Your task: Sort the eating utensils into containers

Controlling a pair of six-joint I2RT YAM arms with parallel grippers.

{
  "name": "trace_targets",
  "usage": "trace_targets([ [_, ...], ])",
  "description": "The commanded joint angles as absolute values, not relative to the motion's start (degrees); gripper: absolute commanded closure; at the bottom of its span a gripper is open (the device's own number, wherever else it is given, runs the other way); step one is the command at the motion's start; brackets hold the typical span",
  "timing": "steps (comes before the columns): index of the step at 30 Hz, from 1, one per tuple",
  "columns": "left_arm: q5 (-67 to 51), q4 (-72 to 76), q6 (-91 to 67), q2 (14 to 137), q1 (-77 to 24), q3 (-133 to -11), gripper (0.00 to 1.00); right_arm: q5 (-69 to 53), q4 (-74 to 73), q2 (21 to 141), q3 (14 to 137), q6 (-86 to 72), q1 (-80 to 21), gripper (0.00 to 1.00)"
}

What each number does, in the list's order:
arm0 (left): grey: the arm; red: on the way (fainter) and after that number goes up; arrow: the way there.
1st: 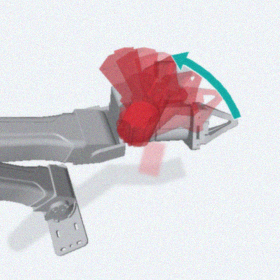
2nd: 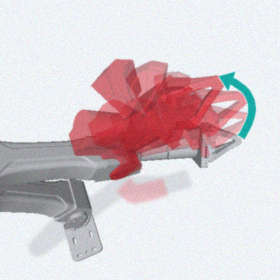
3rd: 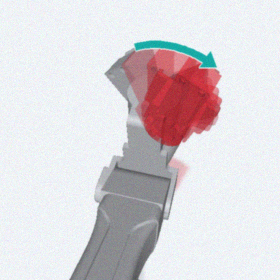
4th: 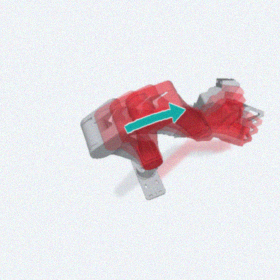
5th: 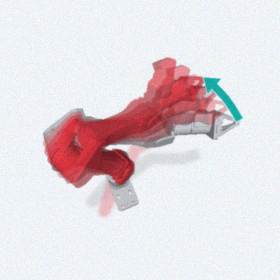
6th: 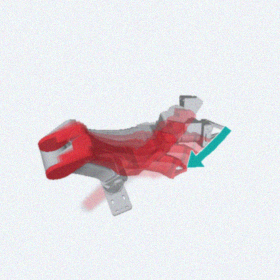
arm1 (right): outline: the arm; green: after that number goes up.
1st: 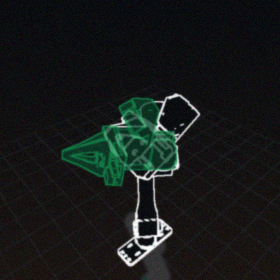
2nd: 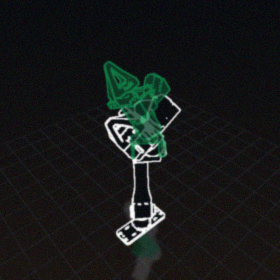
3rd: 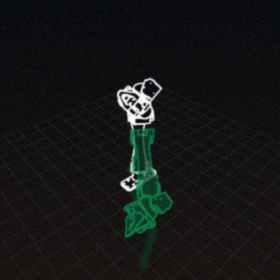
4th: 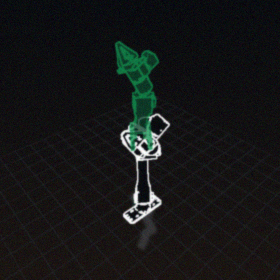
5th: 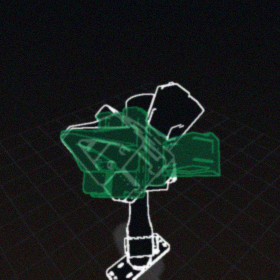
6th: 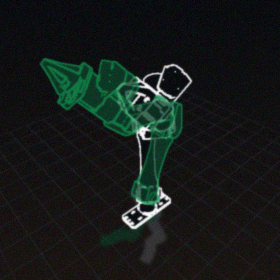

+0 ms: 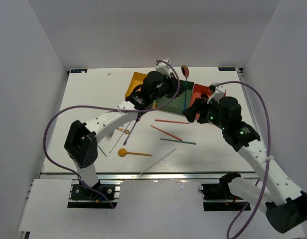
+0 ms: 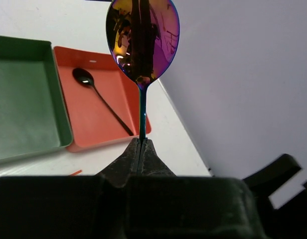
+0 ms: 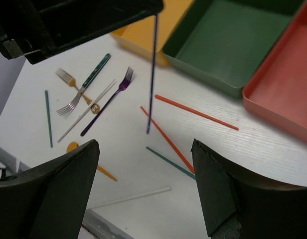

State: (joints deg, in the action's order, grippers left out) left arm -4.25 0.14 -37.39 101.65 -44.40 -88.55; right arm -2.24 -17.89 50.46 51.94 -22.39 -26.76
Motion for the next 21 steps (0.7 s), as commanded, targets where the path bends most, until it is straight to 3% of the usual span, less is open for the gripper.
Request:
trace_targets([
  [1,-6.15,5.19,-42.62,97.65,-44.65,-87.37,1.00,-13.35,-11.02,54.22,53.80,-18.81,-26.63,0.21],
  [5,-7.73,5.10,-43.33,97.21,-44.65,-87.01,1.00,-15.39,-7.56,56.42,54.31,-18.72,-26.72,0.24],
  [11,-9.23,7.82,-45.53,95.45,-44.74,-83.50,1.00,-10.29,-8.26,61.87,59.32,-16.18,-26.72,0.38],
  [14,-9.49,8.17,-45.70,95.27,-44.65,-82.36,1.00,-10.81,-8.44,64.07,61.26,-14.77,-26.63,0.51],
  [17,-9.67,8.43,-46.23,95.19,-44.65,-82.00,1.00,-11.77,-8.79,66.09,62.75,-13.19,-26.63,0.72],
  [19,-9.93,9.58,-46.84,95.10,-44.74,-81.91,1.00,-12.04,-8.79,67.41,62.84,-12.14,-26.72,0.79],
  [20,-10.02,9.67,-47.02,94.92,-44.65,-81.91,1.00,-11.95,-8.62,67.67,62.58,-11.69,-26.63,0.88],
  [21,-9.93,9.58,-47.11,94.92,-44.74,-82.09,1.00,-11.87,-8.61,68.11,62.49,-11.52,-26.63,0.89],
])
